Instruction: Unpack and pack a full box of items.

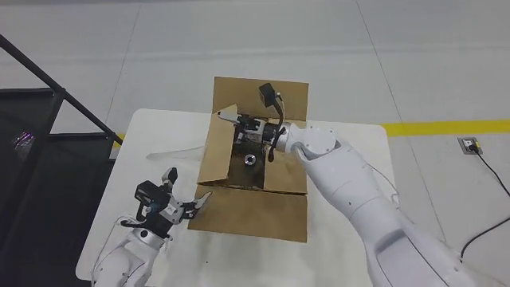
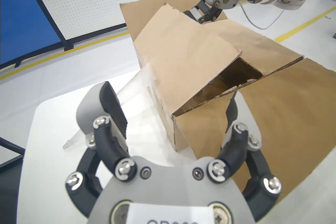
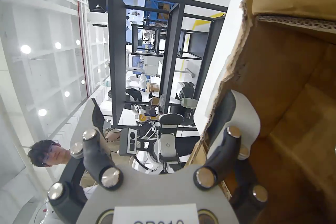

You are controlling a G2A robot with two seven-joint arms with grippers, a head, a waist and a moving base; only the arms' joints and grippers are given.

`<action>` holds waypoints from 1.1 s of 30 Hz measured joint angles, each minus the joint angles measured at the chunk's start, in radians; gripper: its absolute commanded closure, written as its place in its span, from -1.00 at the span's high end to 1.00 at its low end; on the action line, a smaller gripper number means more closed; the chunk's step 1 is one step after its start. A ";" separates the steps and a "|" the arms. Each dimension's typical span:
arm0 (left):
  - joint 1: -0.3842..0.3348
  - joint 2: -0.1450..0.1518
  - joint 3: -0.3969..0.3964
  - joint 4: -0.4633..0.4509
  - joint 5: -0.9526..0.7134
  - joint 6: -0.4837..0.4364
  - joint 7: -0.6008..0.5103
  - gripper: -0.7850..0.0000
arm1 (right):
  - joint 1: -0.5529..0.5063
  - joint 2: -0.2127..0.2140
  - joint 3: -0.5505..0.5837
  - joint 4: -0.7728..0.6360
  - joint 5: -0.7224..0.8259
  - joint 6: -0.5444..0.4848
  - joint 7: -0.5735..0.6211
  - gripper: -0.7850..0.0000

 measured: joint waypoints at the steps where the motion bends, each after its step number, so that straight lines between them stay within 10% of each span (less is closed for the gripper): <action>1: -0.013 -0.002 0.009 0.005 0.015 0.021 -0.006 1.00 | 0.002 -0.003 0.000 -0.002 -0.001 -0.002 0.003 1.00; 15: -0.082 -0.018 0.055 0.035 0.017 0.126 -0.031 1.00 | 0.023 -0.028 0.012 -0.011 -0.024 -0.048 0.051 1.00; 33: 0.019 -0.017 -0.063 -0.024 -0.055 0.211 0.013 1.00 | 0.005 0.019 0.089 -0.004 -0.112 -0.187 -0.007 1.00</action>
